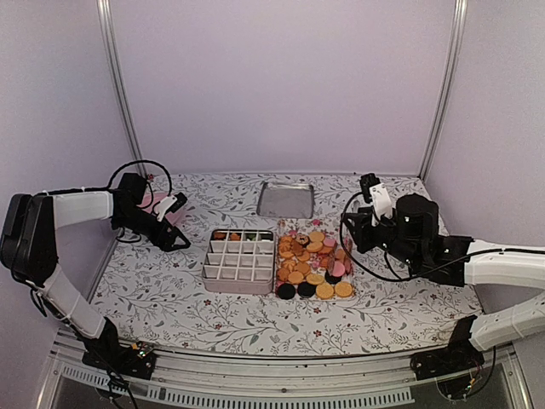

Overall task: Pack the cookies
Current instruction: Pick up the fake cookies from the plate, then place the fake cookies in the empty pocket of the box.

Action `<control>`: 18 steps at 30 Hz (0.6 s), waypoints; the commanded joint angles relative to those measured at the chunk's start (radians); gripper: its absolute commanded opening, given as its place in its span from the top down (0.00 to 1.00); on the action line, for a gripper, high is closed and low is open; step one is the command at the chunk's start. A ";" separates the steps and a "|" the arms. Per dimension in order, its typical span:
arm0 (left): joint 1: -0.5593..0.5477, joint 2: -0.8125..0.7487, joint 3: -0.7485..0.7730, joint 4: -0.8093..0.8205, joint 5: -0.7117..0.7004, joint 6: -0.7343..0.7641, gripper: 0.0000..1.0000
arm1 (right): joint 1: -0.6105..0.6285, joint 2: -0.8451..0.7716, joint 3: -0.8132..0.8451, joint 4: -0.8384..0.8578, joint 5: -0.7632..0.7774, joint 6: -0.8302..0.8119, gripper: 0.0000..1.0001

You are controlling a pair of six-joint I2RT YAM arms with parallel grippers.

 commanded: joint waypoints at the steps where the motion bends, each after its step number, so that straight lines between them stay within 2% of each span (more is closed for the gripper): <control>1: 0.007 -0.015 0.025 -0.009 0.020 -0.005 0.13 | -0.002 0.025 0.141 0.070 -0.058 -0.036 0.96; 6: 0.007 -0.017 0.015 -0.005 0.018 -0.002 0.13 | 0.000 0.141 0.256 0.165 -0.140 -0.052 0.95; 15: 0.007 -0.032 0.010 -0.006 0.024 -0.002 0.13 | 0.000 0.503 0.538 0.258 -0.266 -0.052 0.95; 18: 0.008 -0.035 0.006 -0.007 0.029 -0.002 0.13 | 0.000 0.578 0.593 0.267 -0.288 -0.047 0.95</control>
